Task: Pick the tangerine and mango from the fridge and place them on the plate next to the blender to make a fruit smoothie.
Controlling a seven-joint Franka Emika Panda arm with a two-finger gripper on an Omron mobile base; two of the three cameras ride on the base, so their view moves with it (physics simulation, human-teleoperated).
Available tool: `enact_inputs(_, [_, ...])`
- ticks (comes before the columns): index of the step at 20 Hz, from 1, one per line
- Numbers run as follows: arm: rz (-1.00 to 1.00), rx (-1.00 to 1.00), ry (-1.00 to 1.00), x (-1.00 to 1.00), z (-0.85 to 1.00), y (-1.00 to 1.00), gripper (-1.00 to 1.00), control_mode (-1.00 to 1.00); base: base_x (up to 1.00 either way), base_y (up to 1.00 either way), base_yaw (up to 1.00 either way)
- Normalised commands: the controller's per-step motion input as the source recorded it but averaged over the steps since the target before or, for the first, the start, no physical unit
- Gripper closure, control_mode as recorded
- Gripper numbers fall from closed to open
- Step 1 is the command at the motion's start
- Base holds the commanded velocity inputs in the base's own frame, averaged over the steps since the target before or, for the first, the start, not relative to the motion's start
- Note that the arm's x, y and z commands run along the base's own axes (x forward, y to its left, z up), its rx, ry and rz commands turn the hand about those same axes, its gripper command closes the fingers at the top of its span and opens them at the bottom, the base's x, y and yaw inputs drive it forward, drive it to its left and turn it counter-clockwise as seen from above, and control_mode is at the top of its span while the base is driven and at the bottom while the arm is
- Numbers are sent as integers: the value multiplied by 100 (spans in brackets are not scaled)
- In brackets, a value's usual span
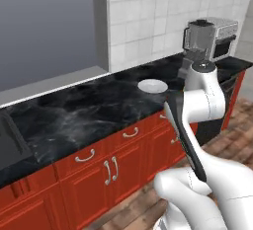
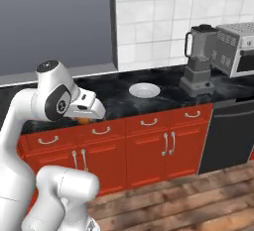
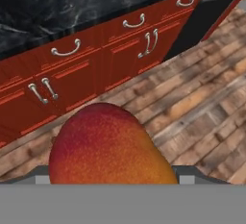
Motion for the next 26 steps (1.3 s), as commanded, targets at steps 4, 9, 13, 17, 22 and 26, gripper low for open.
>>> enact_inputs(4, [0,0,0,0,0,0,100,100,100,-42,39])
enact_inputs(9, [0,0,0,0,0,0,100,100,100,-56,40])
enact_inputs(13, [0,0,0,0,0,0,100,100,96,-78,39])
enact_inputs(17, [0,0,0,0,0,0,100,100,61,-67,31])
enact_inputs(22, [6,2,0,-2,-31,-3,100,-100,15,-16,15])
enact_inputs(26, [11,0,15,53,-96,0,100,-100,0,0,0])
